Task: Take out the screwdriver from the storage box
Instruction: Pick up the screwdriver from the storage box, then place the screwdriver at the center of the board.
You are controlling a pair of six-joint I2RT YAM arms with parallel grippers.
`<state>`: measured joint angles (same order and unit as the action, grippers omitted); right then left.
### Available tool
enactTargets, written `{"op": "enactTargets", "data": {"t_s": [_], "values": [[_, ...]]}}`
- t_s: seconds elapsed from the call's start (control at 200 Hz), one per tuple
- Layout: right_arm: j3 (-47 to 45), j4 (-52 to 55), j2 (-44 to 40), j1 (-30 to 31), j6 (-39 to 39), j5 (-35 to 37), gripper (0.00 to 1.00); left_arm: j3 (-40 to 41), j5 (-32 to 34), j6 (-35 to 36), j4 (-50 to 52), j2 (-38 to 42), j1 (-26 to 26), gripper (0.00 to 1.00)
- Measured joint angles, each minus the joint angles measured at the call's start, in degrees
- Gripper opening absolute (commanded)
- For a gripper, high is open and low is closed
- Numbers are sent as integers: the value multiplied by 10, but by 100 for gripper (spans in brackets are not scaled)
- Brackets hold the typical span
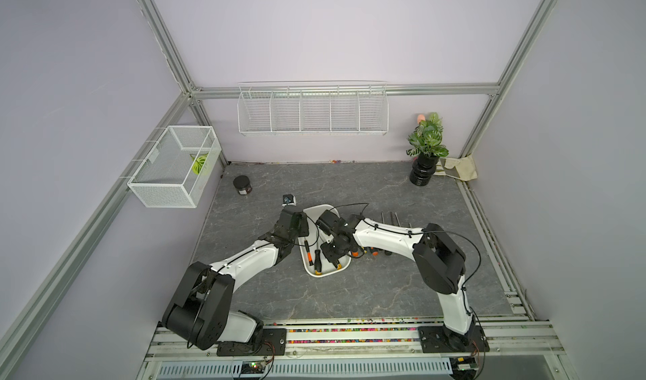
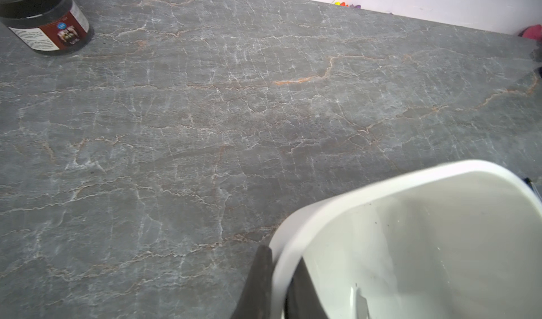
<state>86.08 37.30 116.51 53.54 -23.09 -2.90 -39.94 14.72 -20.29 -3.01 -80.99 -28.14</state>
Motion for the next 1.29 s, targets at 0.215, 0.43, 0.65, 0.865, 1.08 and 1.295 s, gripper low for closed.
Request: {"op": "enactTargets", "data": {"t_s": [0.215, 0.43, 0.65, 0.865, 1.08, 1.295], "values": [[-41, -31, -79, 0, 0, -31, 0, 0, 0, 0, 0, 0, 0, 0], [-54, -46, -129, -2, 0, -47, 0, 0, 0, 0, 1, 0, 0, 0], [-96, -42, -202, -38, 6, -54, 0, 0, 0, 0, 1, 0, 0, 0], [-146, -11, -318, -143, 35, -31, 0, 0, -7, 1, 0, -2, 0, 0], [-196, 23, -365, -292, 71, -14, 0, 0, -18, 2, -2, -10, 0, 0], [-224, 37, -340, -381, 104, 1, 0, 0, -24, 2, -2, -11, 0, 0]]}}
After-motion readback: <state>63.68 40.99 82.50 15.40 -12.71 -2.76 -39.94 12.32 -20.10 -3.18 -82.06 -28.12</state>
